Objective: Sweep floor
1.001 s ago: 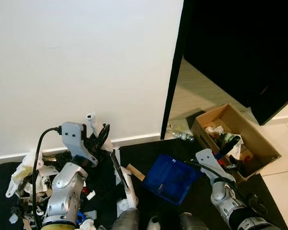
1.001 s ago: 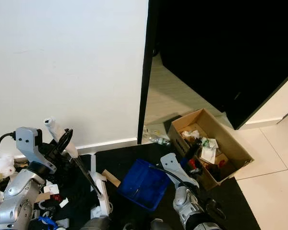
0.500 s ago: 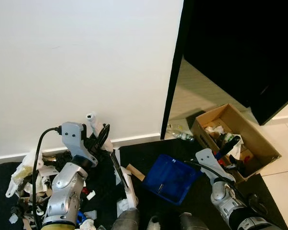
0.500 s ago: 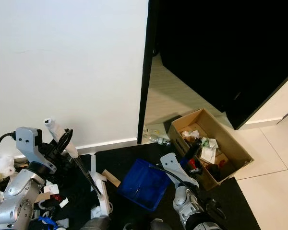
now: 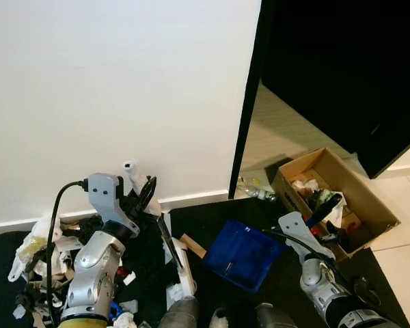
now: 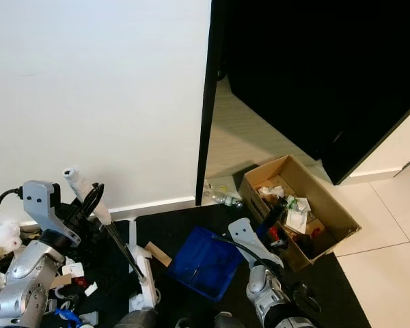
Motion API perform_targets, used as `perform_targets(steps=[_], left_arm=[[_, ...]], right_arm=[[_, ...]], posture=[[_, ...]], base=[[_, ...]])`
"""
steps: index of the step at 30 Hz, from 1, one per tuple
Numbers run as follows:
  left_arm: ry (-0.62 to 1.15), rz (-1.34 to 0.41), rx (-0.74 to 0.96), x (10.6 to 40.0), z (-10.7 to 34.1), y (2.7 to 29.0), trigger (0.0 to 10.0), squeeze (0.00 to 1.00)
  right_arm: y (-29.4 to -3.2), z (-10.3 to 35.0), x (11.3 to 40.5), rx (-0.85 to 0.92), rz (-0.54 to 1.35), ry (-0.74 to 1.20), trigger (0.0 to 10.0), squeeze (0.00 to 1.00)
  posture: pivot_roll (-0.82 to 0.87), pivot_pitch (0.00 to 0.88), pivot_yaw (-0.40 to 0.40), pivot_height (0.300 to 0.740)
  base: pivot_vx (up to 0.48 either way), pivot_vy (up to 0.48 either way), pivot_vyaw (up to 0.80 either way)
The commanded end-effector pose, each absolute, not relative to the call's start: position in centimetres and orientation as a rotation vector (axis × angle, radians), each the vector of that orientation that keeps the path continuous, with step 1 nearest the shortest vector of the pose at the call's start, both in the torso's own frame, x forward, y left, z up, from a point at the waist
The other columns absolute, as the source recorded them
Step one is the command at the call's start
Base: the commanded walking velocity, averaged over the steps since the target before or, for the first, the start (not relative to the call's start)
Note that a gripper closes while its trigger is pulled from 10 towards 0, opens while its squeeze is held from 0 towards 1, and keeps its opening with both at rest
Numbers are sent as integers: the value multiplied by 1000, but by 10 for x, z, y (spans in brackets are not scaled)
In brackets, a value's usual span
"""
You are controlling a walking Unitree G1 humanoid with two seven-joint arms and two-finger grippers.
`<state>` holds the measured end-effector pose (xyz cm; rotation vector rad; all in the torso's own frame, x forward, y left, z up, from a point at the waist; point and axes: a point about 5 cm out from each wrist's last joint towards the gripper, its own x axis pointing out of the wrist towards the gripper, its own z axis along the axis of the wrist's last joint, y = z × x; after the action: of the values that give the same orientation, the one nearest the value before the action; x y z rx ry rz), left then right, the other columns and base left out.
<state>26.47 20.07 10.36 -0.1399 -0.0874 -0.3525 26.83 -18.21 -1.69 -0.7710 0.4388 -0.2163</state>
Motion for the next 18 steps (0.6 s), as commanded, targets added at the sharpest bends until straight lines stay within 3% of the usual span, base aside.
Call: perform_targets(steps=[1,18], left_arm=[[-118,-355,-156,266,107,196,10000,12],[-114,-363,-151,266,107,197,10000,12]], right_arm=[[-185,-21,264,-768,-215,465,10000,0],[-184,-20,265,-768,-215,464,10000,0]], posture=[[215,146,-25,740],[230,143,-18,740]], base=[[0,0,0],[0,0,0]])
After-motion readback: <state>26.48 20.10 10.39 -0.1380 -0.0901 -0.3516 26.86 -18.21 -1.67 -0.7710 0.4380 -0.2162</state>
